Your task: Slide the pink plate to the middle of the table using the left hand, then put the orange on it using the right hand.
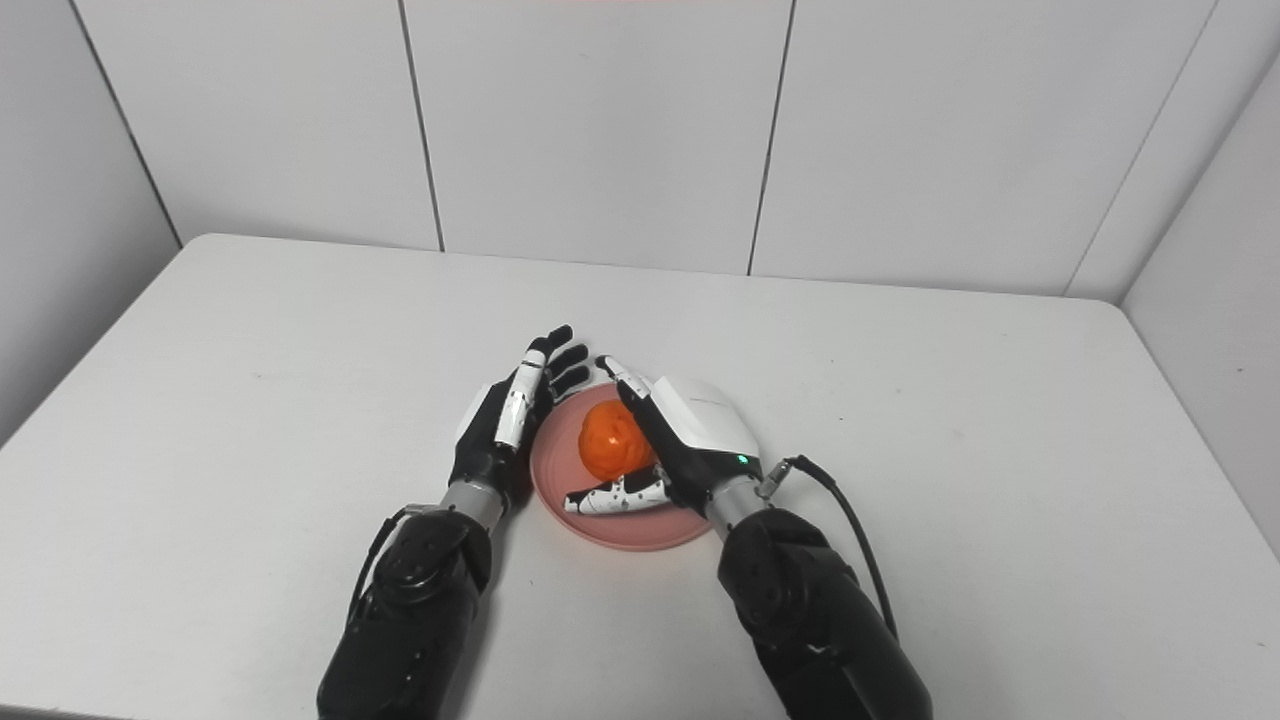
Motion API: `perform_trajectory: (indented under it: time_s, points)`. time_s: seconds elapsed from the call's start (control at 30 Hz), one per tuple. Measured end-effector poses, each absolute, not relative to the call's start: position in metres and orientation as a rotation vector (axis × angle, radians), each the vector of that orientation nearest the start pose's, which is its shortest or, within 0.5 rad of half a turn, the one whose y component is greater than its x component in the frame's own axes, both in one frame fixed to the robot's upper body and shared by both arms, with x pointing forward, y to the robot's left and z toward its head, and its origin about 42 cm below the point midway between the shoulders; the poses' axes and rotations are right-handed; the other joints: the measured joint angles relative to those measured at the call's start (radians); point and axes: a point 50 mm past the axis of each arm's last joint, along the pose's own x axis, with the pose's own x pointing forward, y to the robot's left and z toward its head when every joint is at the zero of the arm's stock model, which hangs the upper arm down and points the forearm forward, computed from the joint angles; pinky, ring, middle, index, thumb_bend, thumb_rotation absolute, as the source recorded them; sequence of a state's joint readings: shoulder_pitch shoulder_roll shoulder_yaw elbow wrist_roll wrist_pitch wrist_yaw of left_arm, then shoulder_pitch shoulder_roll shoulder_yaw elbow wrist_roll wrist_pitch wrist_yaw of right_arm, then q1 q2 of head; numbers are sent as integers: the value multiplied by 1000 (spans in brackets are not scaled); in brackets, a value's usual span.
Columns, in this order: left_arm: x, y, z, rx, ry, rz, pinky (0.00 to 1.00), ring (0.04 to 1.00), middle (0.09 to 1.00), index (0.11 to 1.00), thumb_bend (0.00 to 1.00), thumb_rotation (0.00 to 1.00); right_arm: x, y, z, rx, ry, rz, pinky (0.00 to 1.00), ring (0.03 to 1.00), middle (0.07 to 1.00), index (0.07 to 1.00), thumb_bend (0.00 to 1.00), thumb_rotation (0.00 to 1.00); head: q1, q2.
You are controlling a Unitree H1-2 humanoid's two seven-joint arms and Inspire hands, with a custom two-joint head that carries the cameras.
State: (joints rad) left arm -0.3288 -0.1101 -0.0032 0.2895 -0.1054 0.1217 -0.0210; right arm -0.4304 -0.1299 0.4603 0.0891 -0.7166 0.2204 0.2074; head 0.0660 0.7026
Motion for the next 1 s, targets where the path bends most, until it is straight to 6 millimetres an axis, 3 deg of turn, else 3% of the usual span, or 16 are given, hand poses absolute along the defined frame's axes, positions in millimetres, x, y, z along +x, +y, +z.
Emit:
perform_trajectory:
  time_s: [0.23, 0.6, 0.7, 0.93, 1.0]
  points:
    - [382, 132, 115, -185, 100, -156, 896, 915, 910, 906, 369, 1000, 382, -111, 180, -971, -186, 461, 869, 926, 958, 993, 999, 640, -5, -5]
    - [382, 134, 114, -189, 99, -157, 885, 911, 909, 899, 366, 1000, 379, -123, 211, -920, -275, 371, 817, 928, 979, 1000, 1000, 751, -15, -9]
    - [382, 136, 115, -207, 92, -148, 872, 886, 889, 872, 368, 1000, 379, -133, 218, -884, -290, 313, 777, 907, 974, 1000, 1000, 830, -23, -11]
    - [382, 137, 114, -206, 86, -143, 890, 883, 900, 900, 371, 1000, 372, -159, 209, -747, -267, 171, 826, 933, 999, 1000, 945, 985, -34, -11]
    - [381, 137, 114, -197, 84, -141, 900, 901, 915, 912, 374, 1000, 368, -165, 203, -713, -248, 160, 846, 938, 997, 1000, 878, 997, -37, -12]
